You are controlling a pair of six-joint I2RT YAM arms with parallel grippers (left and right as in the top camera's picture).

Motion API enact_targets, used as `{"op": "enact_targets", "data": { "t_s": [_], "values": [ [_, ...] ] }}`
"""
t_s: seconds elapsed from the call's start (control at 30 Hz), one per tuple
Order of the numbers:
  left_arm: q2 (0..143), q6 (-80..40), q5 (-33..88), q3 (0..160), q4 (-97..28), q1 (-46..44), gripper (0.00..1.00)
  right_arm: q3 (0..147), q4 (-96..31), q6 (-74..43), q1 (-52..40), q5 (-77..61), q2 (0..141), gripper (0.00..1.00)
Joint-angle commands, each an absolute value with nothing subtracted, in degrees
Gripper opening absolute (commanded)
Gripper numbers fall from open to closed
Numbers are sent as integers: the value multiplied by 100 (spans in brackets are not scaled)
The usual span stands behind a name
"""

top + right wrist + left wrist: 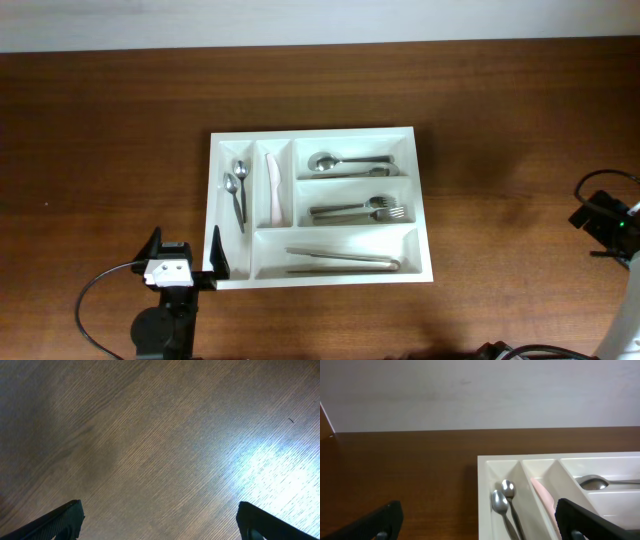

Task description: Pack container

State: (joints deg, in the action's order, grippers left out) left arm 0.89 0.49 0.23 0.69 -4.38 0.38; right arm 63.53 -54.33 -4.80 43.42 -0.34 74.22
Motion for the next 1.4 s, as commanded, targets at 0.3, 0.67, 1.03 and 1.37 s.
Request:
{"op": "enact_targets", "data": {
  "t_s": [0.3, 0.67, 1.03, 1.37],
  "values": [
    [30, 180, 172, 49, -454, 16, 99, 6364, -5391, -534, 4368, -64, 7437, 99],
    [30, 180, 172, 49, -454, 16, 99, 6305, -3833, -539, 4257, -1347, 7188, 99],
    [30, 180, 172, 49, -454, 16, 99, 5116, -1422, -537, 2689, -1116, 5054, 99],
    [30, 180, 172, 49, -454, 16, 99, 3544, -1127, -508, 1354, -1111, 2287, 99]
  ]
}}
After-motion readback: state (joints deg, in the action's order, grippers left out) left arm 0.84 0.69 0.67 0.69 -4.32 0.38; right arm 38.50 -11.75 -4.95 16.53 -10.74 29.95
